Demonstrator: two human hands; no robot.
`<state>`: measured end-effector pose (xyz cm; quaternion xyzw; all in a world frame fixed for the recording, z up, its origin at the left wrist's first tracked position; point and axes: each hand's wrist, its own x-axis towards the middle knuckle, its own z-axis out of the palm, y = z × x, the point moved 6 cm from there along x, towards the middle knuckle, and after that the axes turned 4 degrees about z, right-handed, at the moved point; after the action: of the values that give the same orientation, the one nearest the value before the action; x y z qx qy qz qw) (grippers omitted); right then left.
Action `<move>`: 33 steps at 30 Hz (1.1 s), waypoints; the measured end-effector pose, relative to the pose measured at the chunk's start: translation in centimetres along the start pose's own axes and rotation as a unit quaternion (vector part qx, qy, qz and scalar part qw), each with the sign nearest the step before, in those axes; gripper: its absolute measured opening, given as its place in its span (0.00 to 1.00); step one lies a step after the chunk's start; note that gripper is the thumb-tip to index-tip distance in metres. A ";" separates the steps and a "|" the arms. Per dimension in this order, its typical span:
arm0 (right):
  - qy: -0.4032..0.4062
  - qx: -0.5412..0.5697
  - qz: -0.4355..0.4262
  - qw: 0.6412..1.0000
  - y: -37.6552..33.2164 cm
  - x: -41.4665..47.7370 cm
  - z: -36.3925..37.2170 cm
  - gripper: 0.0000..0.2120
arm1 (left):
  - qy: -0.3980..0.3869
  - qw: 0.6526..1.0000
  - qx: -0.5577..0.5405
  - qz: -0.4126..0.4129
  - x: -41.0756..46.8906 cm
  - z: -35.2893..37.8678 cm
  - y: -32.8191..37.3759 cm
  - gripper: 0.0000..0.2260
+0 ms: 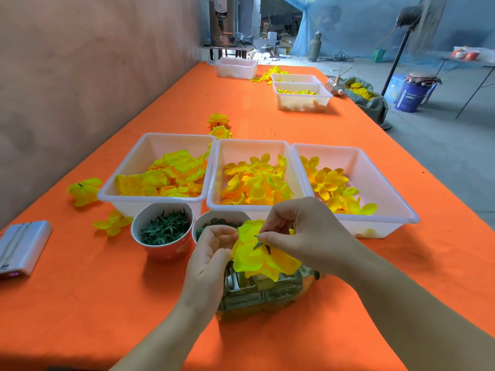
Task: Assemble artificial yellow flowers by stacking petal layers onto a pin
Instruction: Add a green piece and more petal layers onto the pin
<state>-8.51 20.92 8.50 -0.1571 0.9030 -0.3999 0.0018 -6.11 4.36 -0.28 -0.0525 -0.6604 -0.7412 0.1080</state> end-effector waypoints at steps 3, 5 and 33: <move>-0.008 -0.005 -0.017 1.000 -0.9 0.3 -0.5 0.05 | -0.007 0.999 -0.031 -0.008 0.1 0.1 0.2 0.13; 0.008 0.011 -0.030 0.999 -1.4 0.4 -1.4 0.06 | -0.013 1.000 -0.028 -0.004 0.2 0.1 0.5 0.12; -0.201 0.614 0.055 0.761 4.4 5.4 1.4 0.27 | -0.105 0.983 -0.099 -0.114 6.9 5.1 6.8 0.10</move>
<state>-14.73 21.15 5.06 -0.1492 0.4498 -0.8274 0.3016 -11.57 8.10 8.43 -0.0645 -0.5932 -0.8008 -0.0526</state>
